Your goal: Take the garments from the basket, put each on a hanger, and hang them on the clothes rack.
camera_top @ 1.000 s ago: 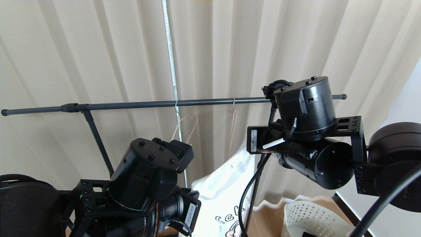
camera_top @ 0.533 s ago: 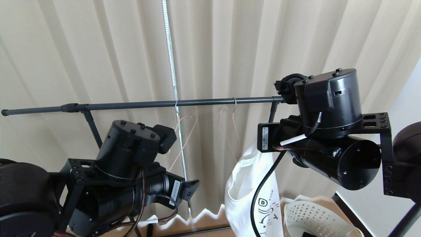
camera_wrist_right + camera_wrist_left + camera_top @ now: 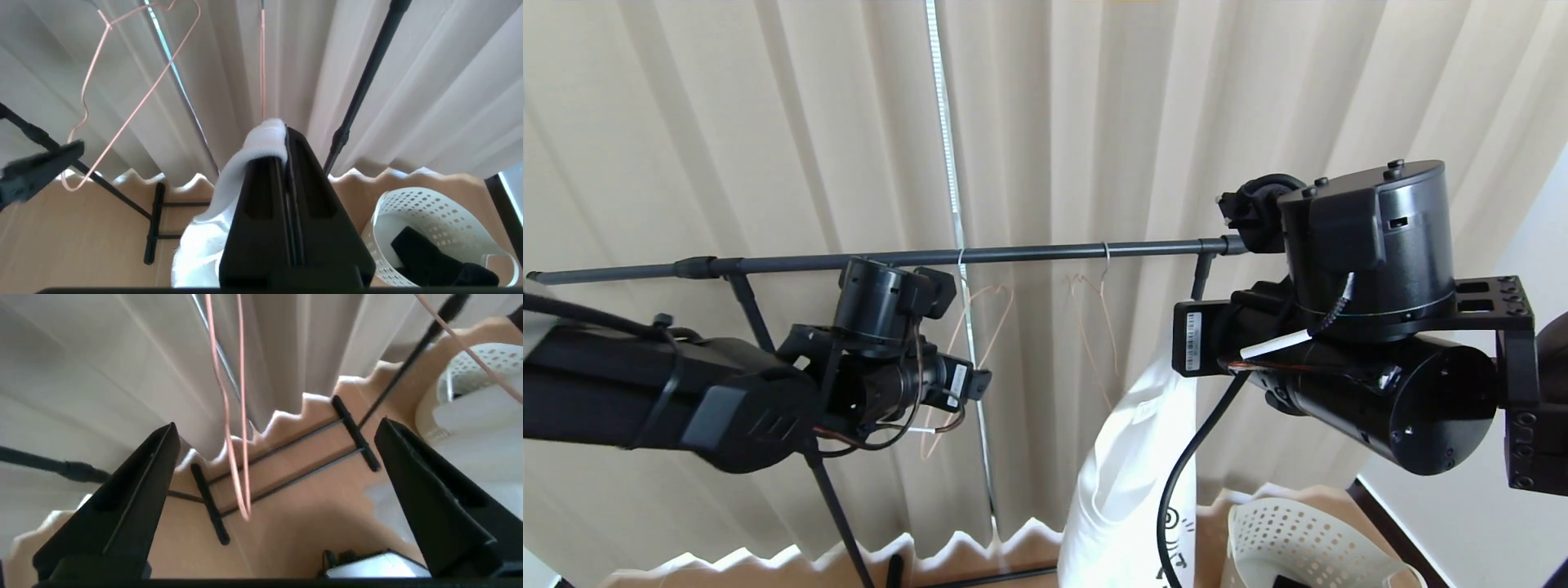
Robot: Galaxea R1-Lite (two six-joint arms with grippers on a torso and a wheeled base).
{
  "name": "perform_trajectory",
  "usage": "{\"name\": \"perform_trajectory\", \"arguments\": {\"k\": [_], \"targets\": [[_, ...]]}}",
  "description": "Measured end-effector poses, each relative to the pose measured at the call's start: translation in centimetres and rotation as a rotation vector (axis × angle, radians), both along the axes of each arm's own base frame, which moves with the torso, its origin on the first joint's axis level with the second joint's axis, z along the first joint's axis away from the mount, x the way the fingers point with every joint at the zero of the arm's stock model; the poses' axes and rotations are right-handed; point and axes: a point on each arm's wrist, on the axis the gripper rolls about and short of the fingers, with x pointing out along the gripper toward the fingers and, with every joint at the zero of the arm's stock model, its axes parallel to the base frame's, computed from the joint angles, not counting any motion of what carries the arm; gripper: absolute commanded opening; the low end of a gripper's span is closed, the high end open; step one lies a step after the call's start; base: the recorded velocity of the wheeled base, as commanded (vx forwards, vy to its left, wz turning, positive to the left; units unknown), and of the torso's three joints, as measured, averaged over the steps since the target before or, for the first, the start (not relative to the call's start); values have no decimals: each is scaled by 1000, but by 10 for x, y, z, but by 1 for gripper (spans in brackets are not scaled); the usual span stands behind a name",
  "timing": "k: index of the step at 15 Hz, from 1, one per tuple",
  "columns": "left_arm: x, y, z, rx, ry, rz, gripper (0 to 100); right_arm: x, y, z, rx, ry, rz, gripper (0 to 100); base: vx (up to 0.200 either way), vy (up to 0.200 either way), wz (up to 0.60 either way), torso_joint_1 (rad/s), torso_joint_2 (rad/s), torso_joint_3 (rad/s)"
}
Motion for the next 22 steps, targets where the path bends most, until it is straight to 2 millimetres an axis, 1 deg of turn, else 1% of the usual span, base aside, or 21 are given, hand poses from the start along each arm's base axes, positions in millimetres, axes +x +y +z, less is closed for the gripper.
{"name": "perform_trajectory", "arguments": {"k": [3,5,7,9,11,12,18,22], "targets": [[43,0,-23,17,-22,36,100,0,0,0,1,0,-1,0,0,0,0,0,0,0],[69,4,-38,21,-21,70,100,1,0,0,0,1,-2,0,0,0,0,0,0,0],[82,7,-52,27,-2,90,100,2,0,-2,-3,4,-1,0,0,0,0,0,0,0],[87,8,-62,33,15,96,100,2,1,-2,-4,5,-2,0,0,0,0,0,0,0],[90,8,-68,29,10,100,100,2,1,-3,-6,6,-2,0,0,0,0,0,0,0],[91,7,-70,31,14,99,0,2,1,-3,-6,6,-2,0,0,0,0,0,0,0],[90,6,-73,8,22,115,0,2,1,-3,-5,6,-2,0,0,0,0,0,0,0],[89,6,-68,-19,15,130,0,2,0,-2,-3,4,-2,0,0,0,0,0,0,0]]}}
